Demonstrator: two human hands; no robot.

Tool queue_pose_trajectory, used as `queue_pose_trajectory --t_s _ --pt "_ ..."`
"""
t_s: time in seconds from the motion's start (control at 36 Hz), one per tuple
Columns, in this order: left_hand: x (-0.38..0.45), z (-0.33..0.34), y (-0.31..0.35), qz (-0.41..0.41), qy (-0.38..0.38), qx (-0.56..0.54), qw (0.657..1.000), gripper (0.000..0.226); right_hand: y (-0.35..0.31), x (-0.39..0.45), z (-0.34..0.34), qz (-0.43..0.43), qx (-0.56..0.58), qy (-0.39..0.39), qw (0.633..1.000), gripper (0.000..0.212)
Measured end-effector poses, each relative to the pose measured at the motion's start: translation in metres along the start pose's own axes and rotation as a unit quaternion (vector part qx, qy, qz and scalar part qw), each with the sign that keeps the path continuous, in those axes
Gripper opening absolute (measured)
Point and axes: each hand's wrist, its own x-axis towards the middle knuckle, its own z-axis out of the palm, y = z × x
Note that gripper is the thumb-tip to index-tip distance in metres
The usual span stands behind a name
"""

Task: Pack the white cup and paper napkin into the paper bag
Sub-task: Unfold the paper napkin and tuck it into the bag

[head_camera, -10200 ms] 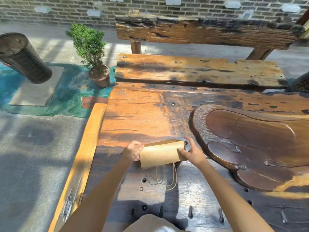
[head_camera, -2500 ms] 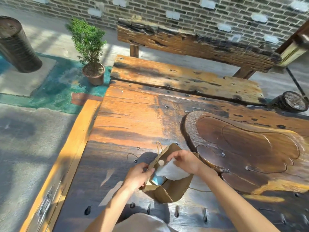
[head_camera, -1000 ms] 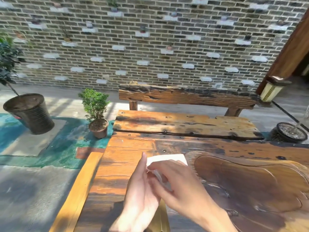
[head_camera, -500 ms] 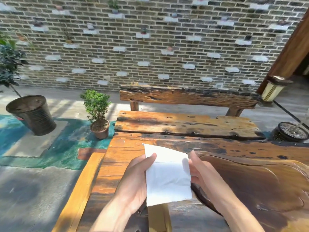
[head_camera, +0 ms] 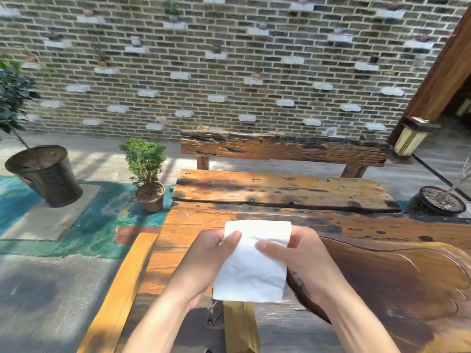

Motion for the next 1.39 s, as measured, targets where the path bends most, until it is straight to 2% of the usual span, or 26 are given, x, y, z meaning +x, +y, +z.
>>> queue_pose_trajectory --t_s 0.11,0.33,0.42,0.44,0.5,0.56,0.64,0.83,1.0,1.11,1.19,1.31,1.39 --pt "0.001 -0.005 0.002 0.035 0.009 0.082 0.996 0.039 -0.003 0.002 -0.008 -0.017 -0.014 -0.009 1.000 0.012" --pt "0.010 -0.014 -0.002 0.046 0.032 0.082 0.995 0.029 -0.013 0.004 -0.022 -0.052 -0.069 -0.059 0.994 0.017" --pt "0.011 -0.012 0.000 0.056 0.032 0.068 0.996 0.040 -0.013 0.010 -0.026 -0.077 -0.097 -0.050 0.991 0.038" --pt "0.012 -0.012 0.001 0.059 0.030 0.067 0.996 0.048 -0.013 0.011 -0.027 -0.081 -0.099 -0.049 0.991 0.039" --pt "0.012 -0.013 0.003 0.058 0.025 0.071 0.995 0.048 -0.015 0.014 -0.031 -0.094 -0.098 -0.046 0.990 0.024" --pt "0.013 -0.015 0.005 0.046 0.027 0.078 0.996 0.032 -0.018 0.016 -0.036 -0.098 -0.092 -0.044 0.990 0.013" --pt "0.013 -0.019 0.009 0.033 0.025 0.093 0.995 0.026 -0.019 0.020 -0.039 -0.112 -0.088 -0.050 0.989 0.014" --pt "0.011 -0.018 0.024 0.041 -0.011 0.045 0.998 0.041 -0.025 0.023 -0.040 -0.116 -0.078 -0.050 0.989 0.021" --pt "0.010 -0.014 0.030 0.071 0.027 0.077 0.994 0.030 -0.034 0.019 -0.036 -0.137 -0.073 -0.043 0.987 0.024" --pt "0.014 -0.016 0.032 0.109 0.055 0.123 0.985 0.030 -0.036 0.019 -0.034 -0.196 -0.106 -0.015 0.975 0.030" --pt "0.013 -0.012 0.036 0.133 0.071 0.122 0.981 0.033 -0.036 0.018 -0.035 -0.237 -0.130 -0.004 0.963 0.034" --pt "0.013 -0.008 0.040 0.159 0.101 0.117 0.975 0.036 -0.031 0.018 -0.037 -0.251 -0.118 0.018 0.961 0.041" --pt "0.012 -0.004 0.043 0.170 0.115 0.111 0.972 0.035 -0.031 0.016 -0.038 -0.277 -0.115 0.018 0.954 0.038"
